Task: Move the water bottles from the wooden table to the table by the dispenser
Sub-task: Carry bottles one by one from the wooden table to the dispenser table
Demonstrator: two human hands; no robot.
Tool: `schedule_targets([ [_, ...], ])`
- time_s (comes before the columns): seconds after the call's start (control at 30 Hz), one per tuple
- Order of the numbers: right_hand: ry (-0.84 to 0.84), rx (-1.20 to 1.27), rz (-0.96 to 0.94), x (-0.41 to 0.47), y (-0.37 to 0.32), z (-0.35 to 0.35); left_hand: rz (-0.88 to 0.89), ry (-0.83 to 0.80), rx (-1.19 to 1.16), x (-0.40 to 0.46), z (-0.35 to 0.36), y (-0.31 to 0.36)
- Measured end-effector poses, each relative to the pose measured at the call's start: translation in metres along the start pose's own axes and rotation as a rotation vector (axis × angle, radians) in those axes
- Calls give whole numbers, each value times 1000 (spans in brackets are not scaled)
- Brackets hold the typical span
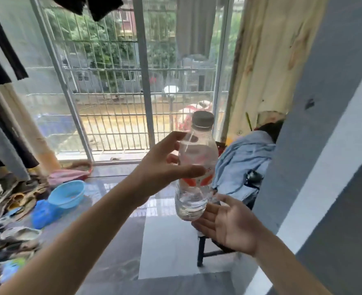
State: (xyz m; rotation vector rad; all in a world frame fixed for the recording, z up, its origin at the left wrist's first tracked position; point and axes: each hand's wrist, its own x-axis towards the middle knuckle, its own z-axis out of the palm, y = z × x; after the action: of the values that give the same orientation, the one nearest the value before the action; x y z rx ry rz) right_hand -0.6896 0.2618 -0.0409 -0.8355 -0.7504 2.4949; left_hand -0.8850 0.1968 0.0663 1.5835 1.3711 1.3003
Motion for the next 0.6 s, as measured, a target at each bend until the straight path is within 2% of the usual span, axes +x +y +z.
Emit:
schedule_targets([
  [0.33, 146, 71, -116, -88, -24, -80, 94, -335, -84, 52, 109, 26],
  [0.6, 338, 137, -321, -140, -23, -110, 210, -660, -152, 90, 172, 45],
])
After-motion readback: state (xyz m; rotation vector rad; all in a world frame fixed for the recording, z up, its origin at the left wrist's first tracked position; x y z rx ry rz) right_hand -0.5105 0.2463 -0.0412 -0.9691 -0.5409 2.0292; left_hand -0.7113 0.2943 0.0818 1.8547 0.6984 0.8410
